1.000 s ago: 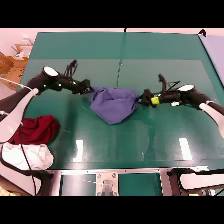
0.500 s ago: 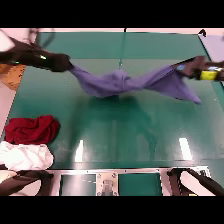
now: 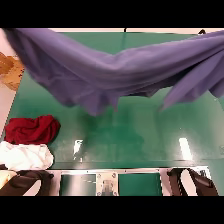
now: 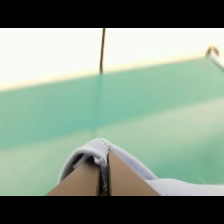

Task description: Fold the shirts.

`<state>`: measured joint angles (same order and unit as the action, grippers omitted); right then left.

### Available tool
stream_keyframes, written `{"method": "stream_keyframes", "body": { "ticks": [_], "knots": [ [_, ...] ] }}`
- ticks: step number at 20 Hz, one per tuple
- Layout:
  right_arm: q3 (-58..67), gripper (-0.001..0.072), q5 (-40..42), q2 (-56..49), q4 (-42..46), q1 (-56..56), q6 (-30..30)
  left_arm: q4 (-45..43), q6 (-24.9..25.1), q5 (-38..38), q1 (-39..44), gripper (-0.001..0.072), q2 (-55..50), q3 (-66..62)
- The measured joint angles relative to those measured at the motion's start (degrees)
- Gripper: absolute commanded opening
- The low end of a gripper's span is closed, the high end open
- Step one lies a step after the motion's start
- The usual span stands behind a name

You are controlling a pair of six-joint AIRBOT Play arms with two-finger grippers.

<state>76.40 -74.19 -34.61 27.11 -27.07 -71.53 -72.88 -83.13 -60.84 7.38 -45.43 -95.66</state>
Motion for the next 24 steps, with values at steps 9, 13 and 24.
{"method": "stream_keyframes", "body": {
  "ticks": [9,13,24],
  "knots": [
    [-22.1,0.0014,2.3,-0.6,3.9,-0.3,2.2,3.3,4.9,-0.7,0.0,0.0021,-11.6,8.3],
    [-37.5,0.0061,10.5,-10.9,3.9,1.2,9.3,12.8,11.0,3.5,0.0,0.0022,-23.9,18.6],
    [-27.9,0.0334,13.6,-33.4,14.3,0.9,10.0,22.5,14.9,4.5,-4.2,0.0706,-41.6,16.9]
  ]
}}
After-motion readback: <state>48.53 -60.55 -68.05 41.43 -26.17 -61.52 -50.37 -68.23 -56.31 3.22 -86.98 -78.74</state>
